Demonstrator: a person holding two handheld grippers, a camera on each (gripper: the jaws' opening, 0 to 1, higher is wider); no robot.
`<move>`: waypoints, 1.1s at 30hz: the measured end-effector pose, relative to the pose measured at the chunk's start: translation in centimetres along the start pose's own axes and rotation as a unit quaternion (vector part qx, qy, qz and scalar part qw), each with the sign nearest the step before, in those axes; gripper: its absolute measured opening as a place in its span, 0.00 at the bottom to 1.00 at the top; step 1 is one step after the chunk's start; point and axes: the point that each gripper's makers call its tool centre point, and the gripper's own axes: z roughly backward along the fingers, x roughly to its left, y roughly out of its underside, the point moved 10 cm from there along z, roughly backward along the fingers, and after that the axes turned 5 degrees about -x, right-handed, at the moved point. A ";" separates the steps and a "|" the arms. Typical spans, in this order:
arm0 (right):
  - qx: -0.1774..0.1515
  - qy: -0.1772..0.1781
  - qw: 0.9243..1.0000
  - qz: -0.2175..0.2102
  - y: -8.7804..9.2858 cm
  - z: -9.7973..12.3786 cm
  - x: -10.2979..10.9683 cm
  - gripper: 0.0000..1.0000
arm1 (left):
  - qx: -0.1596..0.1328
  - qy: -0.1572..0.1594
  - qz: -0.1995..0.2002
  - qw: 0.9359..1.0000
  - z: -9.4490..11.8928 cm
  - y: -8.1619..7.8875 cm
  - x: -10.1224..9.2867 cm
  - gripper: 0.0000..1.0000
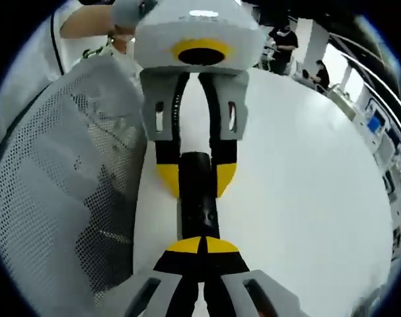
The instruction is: Press the specified remote control buttons in sequence, fully releasing each button before pressing the next.
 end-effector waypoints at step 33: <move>-0.048 0.037 0.995 -0.074 0.0 -0.4 0.7 0.00 | 0.010 0.011 -0.009 1.000 0.1 -0.2 0.2 0.25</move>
